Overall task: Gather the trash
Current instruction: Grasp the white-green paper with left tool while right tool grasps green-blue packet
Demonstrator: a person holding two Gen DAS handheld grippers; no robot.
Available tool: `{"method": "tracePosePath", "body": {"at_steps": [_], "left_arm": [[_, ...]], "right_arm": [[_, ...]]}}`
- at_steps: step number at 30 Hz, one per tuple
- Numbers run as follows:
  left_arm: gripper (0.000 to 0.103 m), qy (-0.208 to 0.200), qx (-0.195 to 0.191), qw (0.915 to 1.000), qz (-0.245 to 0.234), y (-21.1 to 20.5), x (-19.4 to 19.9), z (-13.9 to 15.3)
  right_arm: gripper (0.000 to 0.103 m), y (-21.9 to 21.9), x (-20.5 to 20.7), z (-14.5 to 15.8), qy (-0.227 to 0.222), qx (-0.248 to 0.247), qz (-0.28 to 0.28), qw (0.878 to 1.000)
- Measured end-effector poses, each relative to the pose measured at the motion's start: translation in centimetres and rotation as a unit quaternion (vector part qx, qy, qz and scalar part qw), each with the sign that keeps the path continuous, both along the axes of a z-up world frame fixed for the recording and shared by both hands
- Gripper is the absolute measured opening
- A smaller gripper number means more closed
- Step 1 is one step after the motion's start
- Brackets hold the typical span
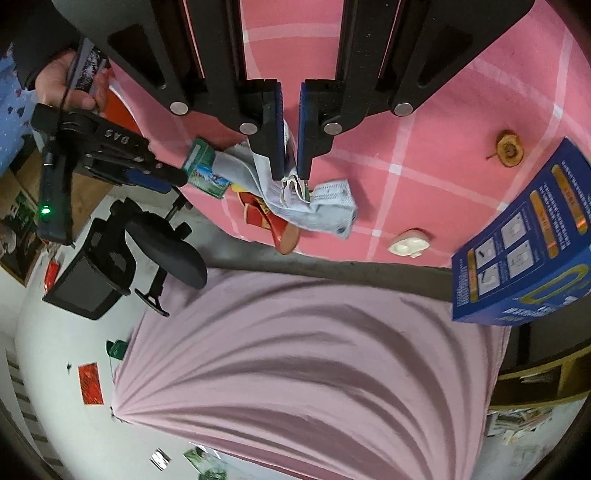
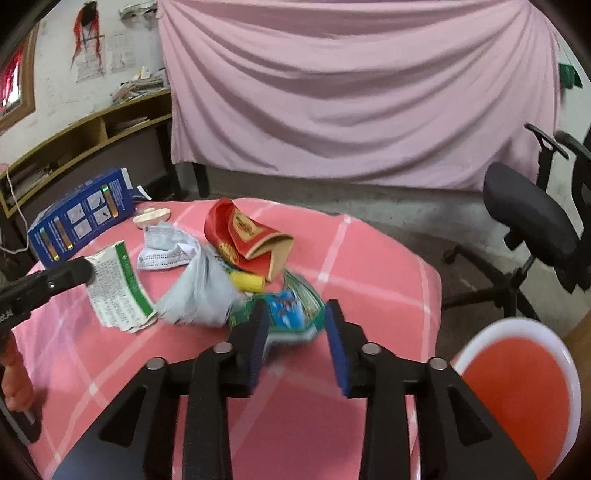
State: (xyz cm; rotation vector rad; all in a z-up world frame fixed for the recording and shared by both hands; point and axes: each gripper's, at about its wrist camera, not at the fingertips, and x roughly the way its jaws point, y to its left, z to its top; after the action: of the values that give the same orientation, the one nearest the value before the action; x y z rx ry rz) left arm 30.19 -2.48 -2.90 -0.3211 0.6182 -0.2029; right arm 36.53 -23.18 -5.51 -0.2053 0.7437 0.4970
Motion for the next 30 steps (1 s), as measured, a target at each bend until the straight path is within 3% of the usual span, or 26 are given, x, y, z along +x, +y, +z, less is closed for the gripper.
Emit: {"method": "tracePosePath", "body": {"at_steps": [6, 12, 16, 21, 23, 25, 30], "left_arm": [[0.004, 0.017, -0.013, 0.9998, -0.004, 0.3, 0.2, -0.2], [0.004, 0.022, -0.020, 0.9993, -0.023, 0.4, 0.4, -0.1], [0.005, 0.039, -0.014, 0.9985, -0.036, 0.0, 1.0, -0.3], [0.005, 0.066, -0.017, 0.9969, -0.040, 0.0, 1.9, -0.8], [0.005, 0.068, -0.022, 0.9966, -0.042, 0.1, 1.9, -0.9], [0.006, 0.074, -0.023, 0.9960, -0.045, 0.1, 2.1, -1.0], [0.006, 0.082, -0.023, 0.9949, -0.053, 0.2, 2.3, -1.0]], "right_arm": [[0.041, 1.8, 2.5, -2.7, 0.070, -0.021, 0.027, 0.997], [0.042, 1.3, 2.5, -3.1, 0.099, -0.005, 0.040, 0.994], [0.042, 0.9, 1.9, -3.1, 0.094, -0.016, 0.037, 0.995], [0.050, 1.2, 2.0, -3.3, 0.091, -0.028, 0.035, 0.995], [0.063, 1.4, 1.9, -3.4, 0.095, -0.028, 0.046, 0.994], [0.070, 1.8, 1.6, -3.5, 0.097, -0.034, 0.057, 0.993], [0.066, 1.6, 1.7, -3.5, 0.097, -0.035, 0.052, 0.993]]}}
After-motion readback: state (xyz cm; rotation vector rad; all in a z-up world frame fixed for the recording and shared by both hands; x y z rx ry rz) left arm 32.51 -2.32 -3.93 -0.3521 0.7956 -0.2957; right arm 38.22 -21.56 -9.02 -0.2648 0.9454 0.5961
